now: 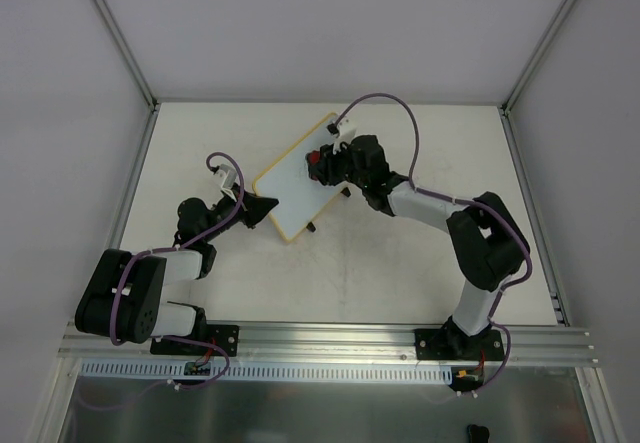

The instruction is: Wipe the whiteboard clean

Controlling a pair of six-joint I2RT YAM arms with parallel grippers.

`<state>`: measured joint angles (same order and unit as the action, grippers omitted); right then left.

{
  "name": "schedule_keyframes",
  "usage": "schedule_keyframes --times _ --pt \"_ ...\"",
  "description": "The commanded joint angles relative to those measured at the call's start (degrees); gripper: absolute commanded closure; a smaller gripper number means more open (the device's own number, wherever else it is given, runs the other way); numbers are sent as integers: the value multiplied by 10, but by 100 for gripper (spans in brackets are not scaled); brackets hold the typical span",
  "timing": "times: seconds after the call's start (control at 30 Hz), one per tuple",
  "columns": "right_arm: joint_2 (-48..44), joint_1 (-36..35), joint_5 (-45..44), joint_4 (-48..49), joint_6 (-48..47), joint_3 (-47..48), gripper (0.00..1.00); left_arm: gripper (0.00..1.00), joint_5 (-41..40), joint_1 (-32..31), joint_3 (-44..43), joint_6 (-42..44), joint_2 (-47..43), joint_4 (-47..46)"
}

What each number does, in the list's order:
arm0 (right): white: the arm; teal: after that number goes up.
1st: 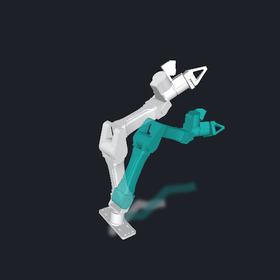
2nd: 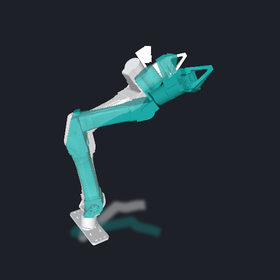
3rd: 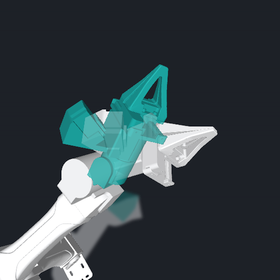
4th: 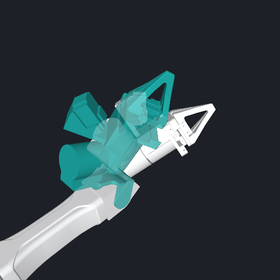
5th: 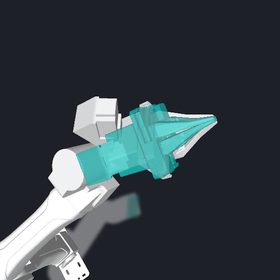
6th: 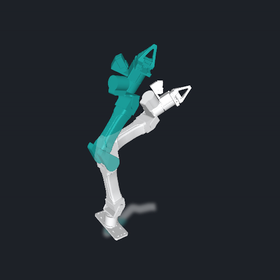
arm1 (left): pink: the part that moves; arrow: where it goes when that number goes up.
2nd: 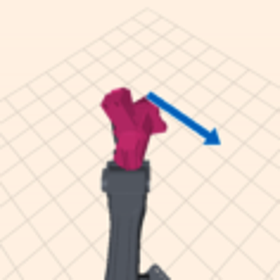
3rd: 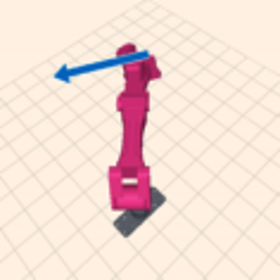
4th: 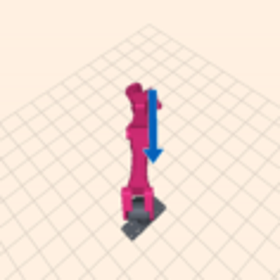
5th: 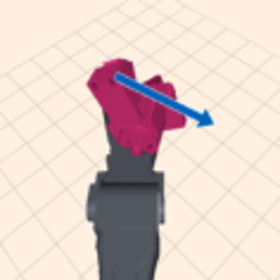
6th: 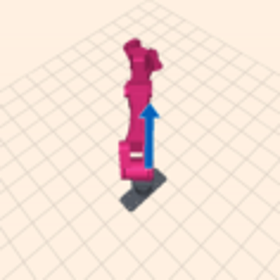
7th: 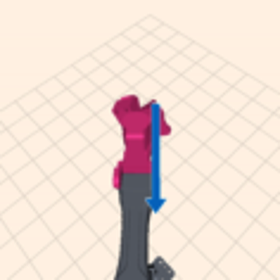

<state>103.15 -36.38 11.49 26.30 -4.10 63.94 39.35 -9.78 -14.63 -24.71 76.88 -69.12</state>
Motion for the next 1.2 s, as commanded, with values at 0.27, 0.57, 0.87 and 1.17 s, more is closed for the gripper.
schedule_keyframes --times 0.27,0.57,0.87,1.17 --pt "-30 -127 9 16 -28 4 100 100 90 -19 -15 6 4 -46" --pt "-20 -155 -27 8 -33 7 100 100 91 -19 -13 5 0 -48" --pt "-25 -95 -66 -8 -35 6 100 100 91 -19 -11 5 -4 -48" --pt "-17 -1 -67 -13 -32 7 100 100 92 -19 -9 5 -6 -48"
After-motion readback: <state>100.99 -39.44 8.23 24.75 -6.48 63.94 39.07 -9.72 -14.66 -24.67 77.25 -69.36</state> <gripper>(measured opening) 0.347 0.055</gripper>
